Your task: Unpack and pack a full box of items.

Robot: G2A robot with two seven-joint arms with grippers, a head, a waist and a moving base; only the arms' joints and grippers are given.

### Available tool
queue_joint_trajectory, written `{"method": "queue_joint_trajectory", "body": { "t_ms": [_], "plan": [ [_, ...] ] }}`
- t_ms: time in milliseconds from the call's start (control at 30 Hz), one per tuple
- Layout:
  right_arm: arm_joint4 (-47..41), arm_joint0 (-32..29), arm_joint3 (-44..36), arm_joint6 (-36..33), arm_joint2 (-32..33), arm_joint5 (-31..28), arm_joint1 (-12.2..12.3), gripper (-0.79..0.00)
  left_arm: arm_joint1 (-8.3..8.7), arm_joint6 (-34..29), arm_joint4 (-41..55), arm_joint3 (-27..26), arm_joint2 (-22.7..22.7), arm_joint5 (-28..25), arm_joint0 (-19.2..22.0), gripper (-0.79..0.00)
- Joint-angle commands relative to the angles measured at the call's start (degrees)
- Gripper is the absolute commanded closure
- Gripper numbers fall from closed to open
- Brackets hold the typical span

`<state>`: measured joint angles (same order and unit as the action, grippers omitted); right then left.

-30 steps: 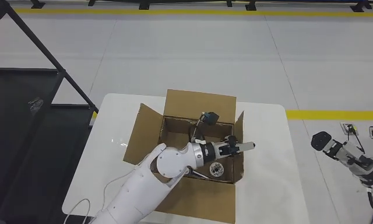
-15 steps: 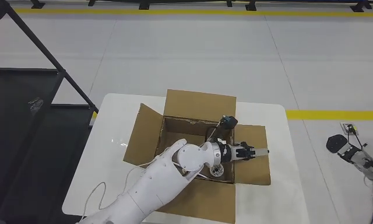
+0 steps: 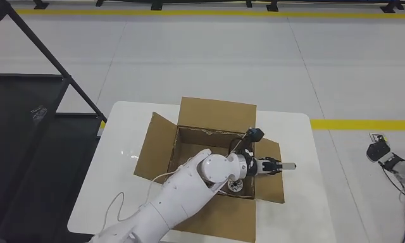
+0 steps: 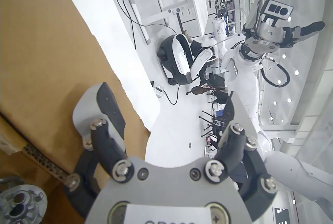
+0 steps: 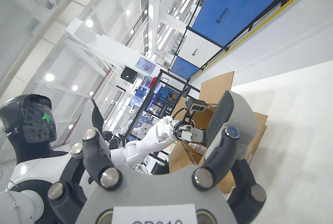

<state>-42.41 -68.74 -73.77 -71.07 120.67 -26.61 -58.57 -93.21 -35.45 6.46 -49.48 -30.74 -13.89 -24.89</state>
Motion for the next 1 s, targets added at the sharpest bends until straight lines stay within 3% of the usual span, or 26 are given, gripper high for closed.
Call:
{"method": "queue_joint_trajectory", "body": {
  "t_ms": [0, 300, 533, 667, 800, 967],
  "plan": [
    [-0.04, 0.00, 0.02, 0.05, 0.00, 0.07, 0.00, -0.785, -0.23, 0.25, 0.01, 0.20, -0.46, -0.55, 0.19, -0.785],
    [-0.04, 0.00, 0.02, 0.05, 0.00, 0.07, 0.00, -0.785, 0.99, 1.96, -0.45, -2.54, -5.98, -4.08, -1.04, -0.785],
    [4.39, -0.95, -8.54, 2.46, -3.24, -1.92, -0.01, -0.785, 4.76, 3.23, -5.60, -14.28, -14.69, -3.32, -5.98, -0.785],
    [10.65, -0.57, -14.01, 3.33, -5.51, -3.41, 0.26, -0.785, 8.07, 1.98, -9.18, -26.17, -23.41, -0.75, -12.94, -0.785],
    [19.54, 0.17, -20.02, 4.38, -9.30, -3.81, 0.51, -0.785, 11.11, 0.95, -12.77, -39.92, -33.73, 2.30, -22.81, -0.785],
    [34.81, 1.74, -27.46, 7.86, -15.84, -3.56, 0.64, -0.785, 13.51, -0.53, -12.00, -54.20, -45.58, 3.62, -34.76, -0.785]
  ]
}}
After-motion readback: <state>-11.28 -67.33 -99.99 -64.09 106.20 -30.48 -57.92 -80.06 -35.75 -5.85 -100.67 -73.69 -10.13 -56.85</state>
